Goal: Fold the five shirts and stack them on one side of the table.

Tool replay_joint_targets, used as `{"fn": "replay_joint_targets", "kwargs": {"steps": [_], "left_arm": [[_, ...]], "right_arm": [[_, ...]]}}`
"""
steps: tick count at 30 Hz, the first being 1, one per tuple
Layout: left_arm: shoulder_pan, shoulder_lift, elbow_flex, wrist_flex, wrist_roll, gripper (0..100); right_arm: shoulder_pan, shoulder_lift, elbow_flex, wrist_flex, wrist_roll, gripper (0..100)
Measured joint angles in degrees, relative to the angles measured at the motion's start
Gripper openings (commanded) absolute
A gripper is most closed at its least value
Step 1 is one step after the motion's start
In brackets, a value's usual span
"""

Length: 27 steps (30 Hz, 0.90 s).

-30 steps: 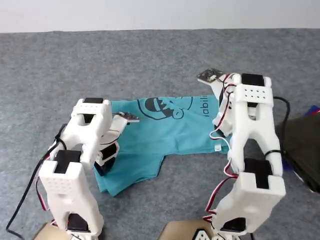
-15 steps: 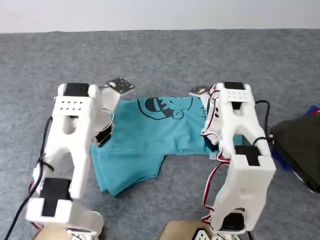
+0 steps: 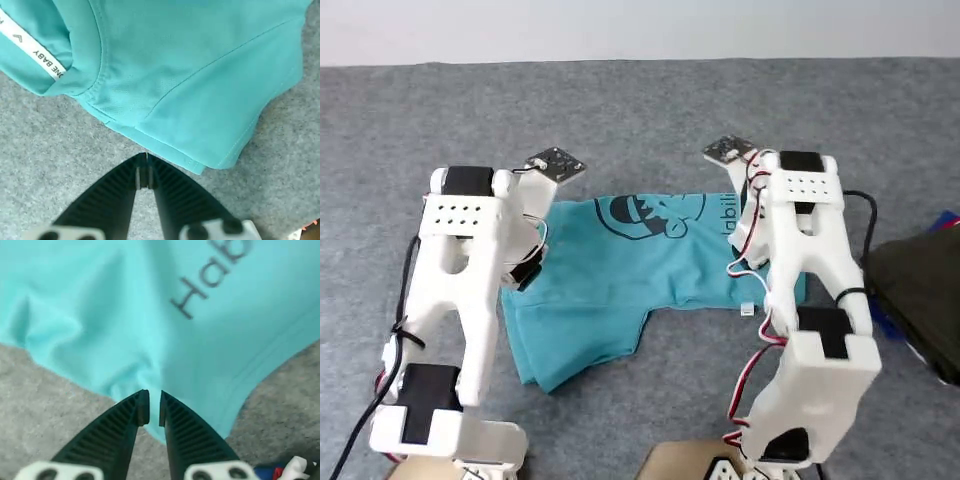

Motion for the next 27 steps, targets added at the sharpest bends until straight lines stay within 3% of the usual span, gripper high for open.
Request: {"fn": "replay_joint_targets", "kwargs": {"steps": [5, 12, 17, 27], "left_arm": [[0.0, -2.9, 0.0, 0.0, 1.8, 1], [-3.0, -16.6, 0.0, 0.0, 6.7, 1], [-15.8, -22.7, 0.0, 0.0, 11.0, 1], [-44.4, -24.7, 1.9, -0.3, 11.6, 1]], "right_arm": [[1.5, 5.5, 0.0, -0.4, 0.0, 4.3], [1.4, 3.2, -0.2, 4.0, 0.0, 4.3], [-1.7, -3.8, -0.2, 8.4, 0.0, 4.3], [-16.6, -10.5, 1.1, 12.9, 3.5, 9.3]]}}
